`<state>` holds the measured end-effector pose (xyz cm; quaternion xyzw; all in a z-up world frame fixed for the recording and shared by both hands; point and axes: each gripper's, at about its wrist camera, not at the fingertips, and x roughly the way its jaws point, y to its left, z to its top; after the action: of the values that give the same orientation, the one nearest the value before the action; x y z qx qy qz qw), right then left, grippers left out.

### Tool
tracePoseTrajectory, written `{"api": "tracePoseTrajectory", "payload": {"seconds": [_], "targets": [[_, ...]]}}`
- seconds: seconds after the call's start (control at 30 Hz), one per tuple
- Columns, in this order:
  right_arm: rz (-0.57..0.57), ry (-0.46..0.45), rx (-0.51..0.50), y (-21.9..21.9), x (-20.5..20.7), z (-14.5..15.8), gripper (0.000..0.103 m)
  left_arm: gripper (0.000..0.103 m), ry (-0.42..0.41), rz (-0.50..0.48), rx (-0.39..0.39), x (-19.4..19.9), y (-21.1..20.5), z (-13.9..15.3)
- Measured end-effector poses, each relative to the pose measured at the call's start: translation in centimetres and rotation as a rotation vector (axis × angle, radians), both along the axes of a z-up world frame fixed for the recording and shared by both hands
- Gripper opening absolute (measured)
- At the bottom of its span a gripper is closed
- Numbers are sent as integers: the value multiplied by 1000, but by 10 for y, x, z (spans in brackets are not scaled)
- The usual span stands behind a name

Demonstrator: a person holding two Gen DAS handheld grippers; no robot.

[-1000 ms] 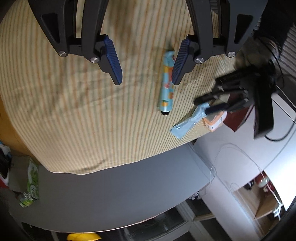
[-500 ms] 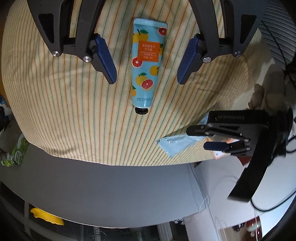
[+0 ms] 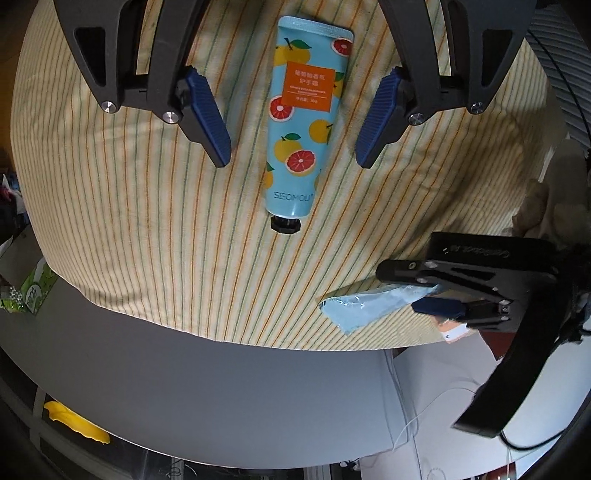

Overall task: Organize soft objects
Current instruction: 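Close left gripper on the cotton pad bag while right gripper closes on the tube, then carry the cotton pad bag in the left gripper while right gripper carries the tube to the box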

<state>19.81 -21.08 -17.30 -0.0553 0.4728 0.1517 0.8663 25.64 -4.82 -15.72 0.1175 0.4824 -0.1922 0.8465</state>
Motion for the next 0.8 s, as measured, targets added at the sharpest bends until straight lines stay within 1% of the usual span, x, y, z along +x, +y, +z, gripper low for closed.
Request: {"api": "tracePoseTrajectory", "payload": {"seconds": [0.07, 0.23, 0.27, 0.33, 0.4, 0.43, 0.47, 0.5, 0.67, 0.8], "targets": [[4, 7, 6, -2, 0, 0, 66, 53, -1, 7, -19, -6, 1, 1], [5, 12, 11, -3, 1, 0, 65, 47, -19, 14, -29, -18, 1, 2], [6, 13, 13, -3, 0, 0, 63, 46, -22, 17, -30, -21, 2, 2], [8, 14, 20, -5, -2, 2, 55, 45, -28, 24, -37, -26, 3, 2], [12, 20, 36, -7, -5, 3, 39, 43, -27, 32, -57, -28, 5, 2], [13, 21, 40, -8, -6, 4, 36, 43, -27, 39, -69, -30, 6, 2], [15, 22, 42, -8, -7, 3, 30, 43, -26, 45, -80, -32, 8, 2], [17, 22, 44, -8, -8, 4, 29, 43, -26, 49, -91, -35, 9, 3], [2, 15, 68, -11, -13, 4, 29, 41, -29, 57, -123, -48, 15, 5], [-12, 11, 88, -14, -19, 4, 28, 41, -38, 76, -168, -60, 19, 9]]}}
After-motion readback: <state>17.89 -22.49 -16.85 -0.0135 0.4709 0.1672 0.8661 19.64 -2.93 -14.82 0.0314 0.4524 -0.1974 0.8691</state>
